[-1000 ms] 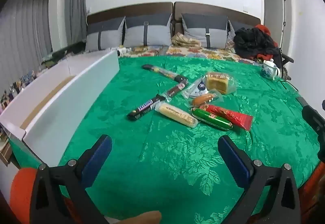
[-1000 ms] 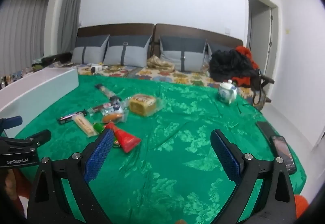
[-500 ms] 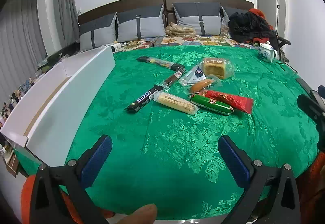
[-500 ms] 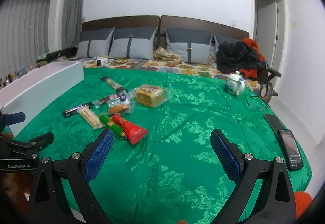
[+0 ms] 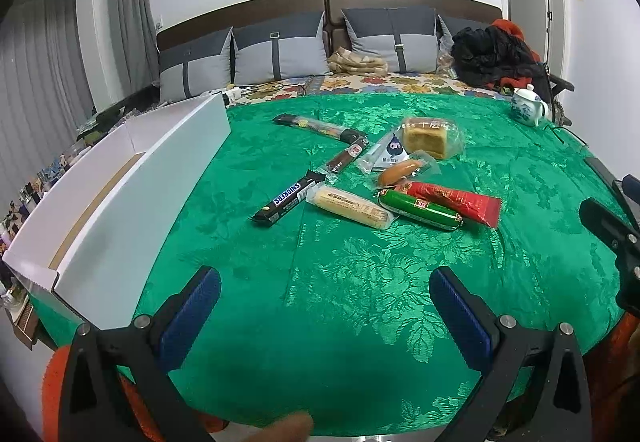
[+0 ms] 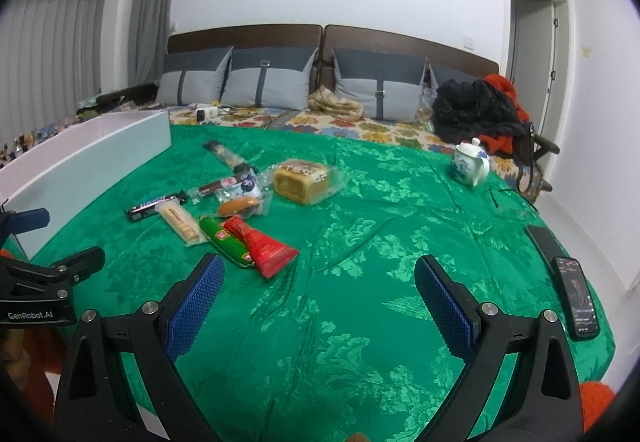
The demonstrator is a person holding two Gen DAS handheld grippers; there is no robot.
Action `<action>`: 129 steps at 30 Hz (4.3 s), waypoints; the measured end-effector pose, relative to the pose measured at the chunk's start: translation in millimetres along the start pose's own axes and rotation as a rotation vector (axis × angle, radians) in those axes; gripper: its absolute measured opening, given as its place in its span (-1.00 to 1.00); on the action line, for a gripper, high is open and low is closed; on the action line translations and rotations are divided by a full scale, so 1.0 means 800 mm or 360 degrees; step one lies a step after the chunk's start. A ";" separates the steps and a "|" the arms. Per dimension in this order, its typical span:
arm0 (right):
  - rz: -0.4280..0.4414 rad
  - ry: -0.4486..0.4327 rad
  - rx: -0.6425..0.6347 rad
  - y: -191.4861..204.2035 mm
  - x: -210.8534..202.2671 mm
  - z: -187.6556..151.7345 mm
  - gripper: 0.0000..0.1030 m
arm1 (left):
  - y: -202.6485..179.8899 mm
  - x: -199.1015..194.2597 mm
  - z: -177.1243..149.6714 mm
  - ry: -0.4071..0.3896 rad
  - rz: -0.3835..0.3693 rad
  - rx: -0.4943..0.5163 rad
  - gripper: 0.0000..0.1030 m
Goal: Organize snacks
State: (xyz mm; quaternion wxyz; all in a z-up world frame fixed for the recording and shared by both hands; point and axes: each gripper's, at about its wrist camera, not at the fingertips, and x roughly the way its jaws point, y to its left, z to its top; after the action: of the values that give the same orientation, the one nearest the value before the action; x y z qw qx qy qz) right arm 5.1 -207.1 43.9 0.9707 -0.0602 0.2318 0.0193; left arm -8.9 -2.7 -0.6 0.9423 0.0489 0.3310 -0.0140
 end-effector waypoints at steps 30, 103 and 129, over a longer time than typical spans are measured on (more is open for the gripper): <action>0.0013 0.0061 0.0028 -0.003 0.015 -0.006 0.90 | 0.007 0.016 -0.005 0.0071 0.0009 -0.0039 1.00; 0.0042 0.0257 0.0098 -0.011 0.042 -0.024 0.90 | 0.055 0.118 -0.037 0.0504 0.0025 -0.0180 1.00; 0.0118 0.0356 0.0294 -0.038 0.056 -0.029 0.90 | 0.060 0.129 -0.033 0.0537 -0.0062 -0.0141 1.00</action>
State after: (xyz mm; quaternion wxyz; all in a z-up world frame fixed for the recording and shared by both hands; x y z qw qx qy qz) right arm 36.2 -240.1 6.3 0.9388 0.0363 0.3414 0.0268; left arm 58.4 48.2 -81.4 0.8741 0.0025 0.4856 -0.0093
